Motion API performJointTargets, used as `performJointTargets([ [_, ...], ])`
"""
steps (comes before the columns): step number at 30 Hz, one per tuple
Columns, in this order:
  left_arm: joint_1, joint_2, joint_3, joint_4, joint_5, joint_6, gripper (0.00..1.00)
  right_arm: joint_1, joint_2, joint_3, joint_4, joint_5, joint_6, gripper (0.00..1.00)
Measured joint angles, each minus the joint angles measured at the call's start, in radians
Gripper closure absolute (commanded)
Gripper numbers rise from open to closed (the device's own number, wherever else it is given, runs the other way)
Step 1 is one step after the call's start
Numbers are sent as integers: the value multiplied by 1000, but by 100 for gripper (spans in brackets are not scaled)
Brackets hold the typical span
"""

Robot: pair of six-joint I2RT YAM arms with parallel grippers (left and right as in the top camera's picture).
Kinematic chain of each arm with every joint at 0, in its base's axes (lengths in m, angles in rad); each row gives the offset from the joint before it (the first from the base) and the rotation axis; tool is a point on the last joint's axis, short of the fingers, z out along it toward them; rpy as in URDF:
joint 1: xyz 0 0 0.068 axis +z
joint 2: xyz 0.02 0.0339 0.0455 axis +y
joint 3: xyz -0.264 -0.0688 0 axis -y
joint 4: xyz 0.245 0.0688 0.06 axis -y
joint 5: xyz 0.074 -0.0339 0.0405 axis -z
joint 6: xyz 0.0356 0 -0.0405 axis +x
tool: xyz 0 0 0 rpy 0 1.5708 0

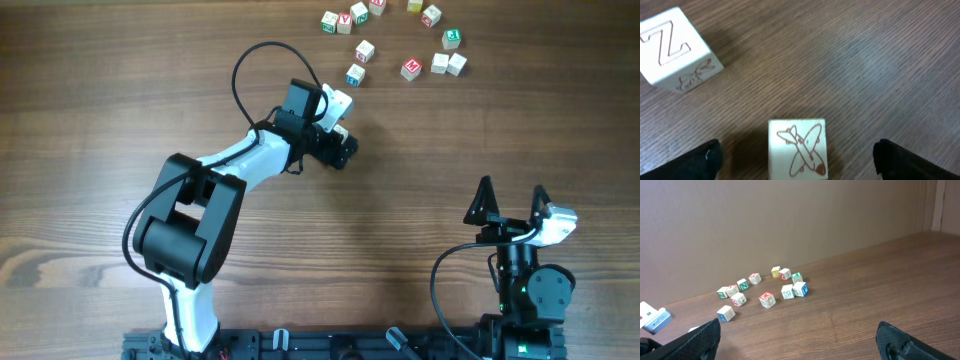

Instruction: Form a circle

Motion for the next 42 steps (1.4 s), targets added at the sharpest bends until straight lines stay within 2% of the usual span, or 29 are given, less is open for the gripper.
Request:
performJointTargets([
  [4,0,-38,-3,-54,-11,-7,0,0,0,0,0,0,0,0],
  [8,0,-213,-6,-188,-109,-60,0,0,0,0,0,0,0,1],
  [9,0,-306,-4,-260,-169,-102,0,0,0,0,0,0,0,1],
  [11,3,-378,0,-345,-221,-154,0,0,0,0,1,0,0,0],
  [13,14,-446,2,-500,-271,-228,0,0,0,0,0,0,0,0],
  [16,52,-508,1,-657,-322,-343,0,0,0,0,0,0,0,0],
  [19,105,-513,-2,-743,-349,-434,0,0,0,0,5,0,0,0],
  [23,149,-513,-3,-755,-338,-492,0,0,0,0,11,-26,105,0],
  [27,188,-513,-10,-717,-298,-558,0,0,1,0,49,-107,361,0],
  [29,207,-513,-37,-656,-283,-593,0,0,2,1,134,-165,409,0],
  [33,221,-513,-129,-561,-264,-629,0,0,68,32,108,-229,430,1],
  [36,220,-528,-182,-539,-253,-645,0,0,207,99,95,-256,399,1],
  [39,221,-607,-208,-529,-252,-653,0,0,454,239,73,-296,338,0],
  [42,236,-707,-209,-547,-252,-657,0,-1,747,470,-84,-343,252,0],
])
